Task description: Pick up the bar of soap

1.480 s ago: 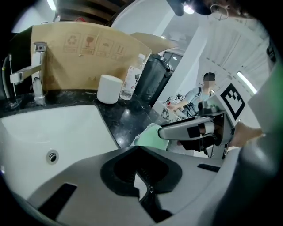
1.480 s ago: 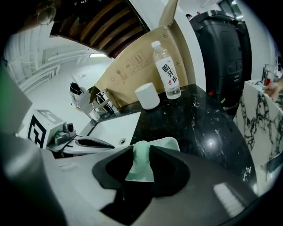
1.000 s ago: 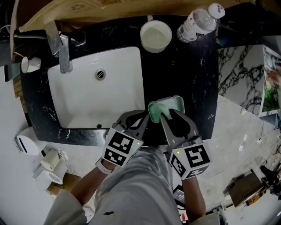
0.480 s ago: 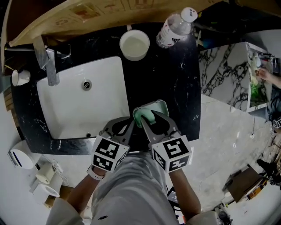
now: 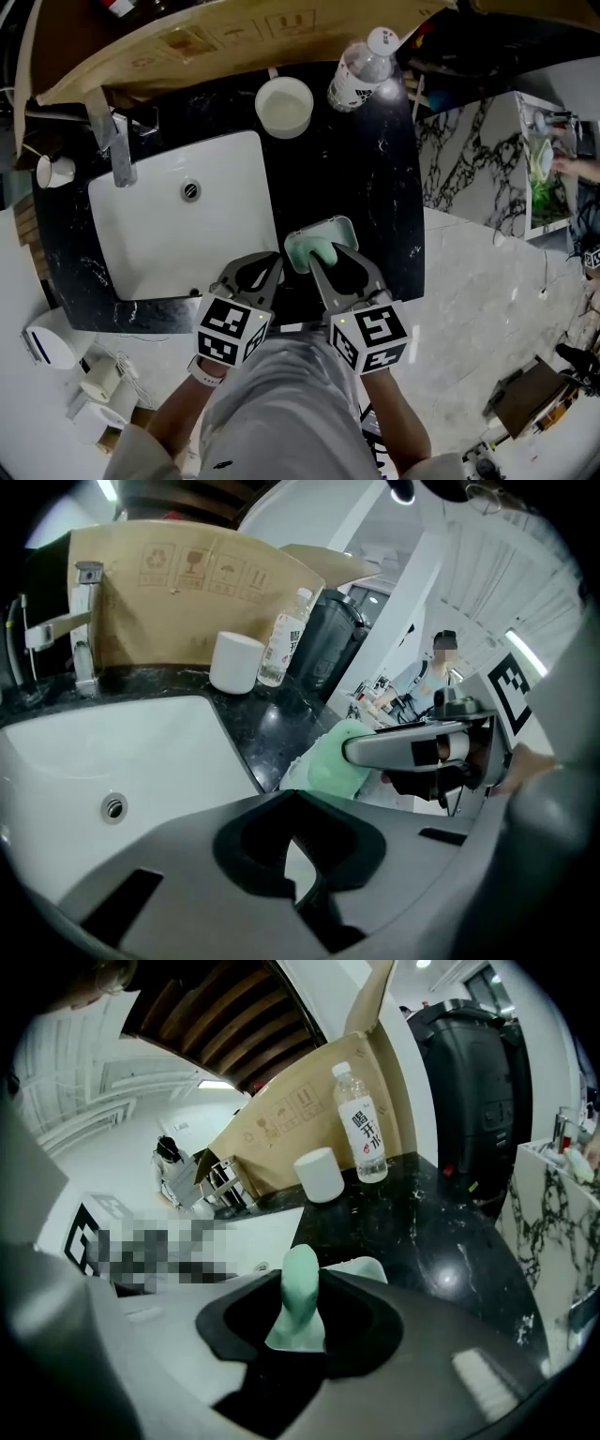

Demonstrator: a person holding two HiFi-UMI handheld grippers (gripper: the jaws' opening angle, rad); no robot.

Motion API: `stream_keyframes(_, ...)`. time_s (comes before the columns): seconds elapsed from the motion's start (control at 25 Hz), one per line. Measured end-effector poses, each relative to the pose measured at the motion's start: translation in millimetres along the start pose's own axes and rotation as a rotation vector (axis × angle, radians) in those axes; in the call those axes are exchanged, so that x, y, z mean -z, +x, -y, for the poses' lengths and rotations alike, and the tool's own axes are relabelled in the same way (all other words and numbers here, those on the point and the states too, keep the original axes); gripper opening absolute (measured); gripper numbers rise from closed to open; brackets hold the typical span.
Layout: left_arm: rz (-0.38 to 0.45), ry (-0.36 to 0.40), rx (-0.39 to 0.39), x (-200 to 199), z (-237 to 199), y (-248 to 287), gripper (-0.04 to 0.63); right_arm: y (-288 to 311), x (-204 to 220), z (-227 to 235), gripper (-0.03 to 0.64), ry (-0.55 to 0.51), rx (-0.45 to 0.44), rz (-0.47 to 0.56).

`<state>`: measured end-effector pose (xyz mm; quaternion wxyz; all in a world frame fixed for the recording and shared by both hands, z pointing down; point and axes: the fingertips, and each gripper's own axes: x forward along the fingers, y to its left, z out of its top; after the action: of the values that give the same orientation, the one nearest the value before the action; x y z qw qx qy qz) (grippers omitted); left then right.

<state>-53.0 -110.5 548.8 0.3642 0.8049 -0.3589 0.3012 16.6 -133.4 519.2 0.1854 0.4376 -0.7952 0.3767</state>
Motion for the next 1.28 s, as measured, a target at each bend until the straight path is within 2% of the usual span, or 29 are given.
stream_keyframes(0.48, 0.148, 0.004, 0.009, -38.0, 23.8, -53.1, 0.006, -55.6, -33.3, 1.2, 0.129, 0.028, 0.074, 0.183)
stream_keyframes(0.92, 0.271, 0.047, 0.008, -68.1, 49.0, -109.0, 0.006, -110.8, -57.3, -6.4, 0.129, 0.055, 0.107, 0.335)
stream_keyframes(1.28, 0.358, 0.103, 0.007, -89.8, 62.7, -145.9, 0.006, -154.8, -78.2, -14.4, 0.129, 0.000, 0.124, 0.422)
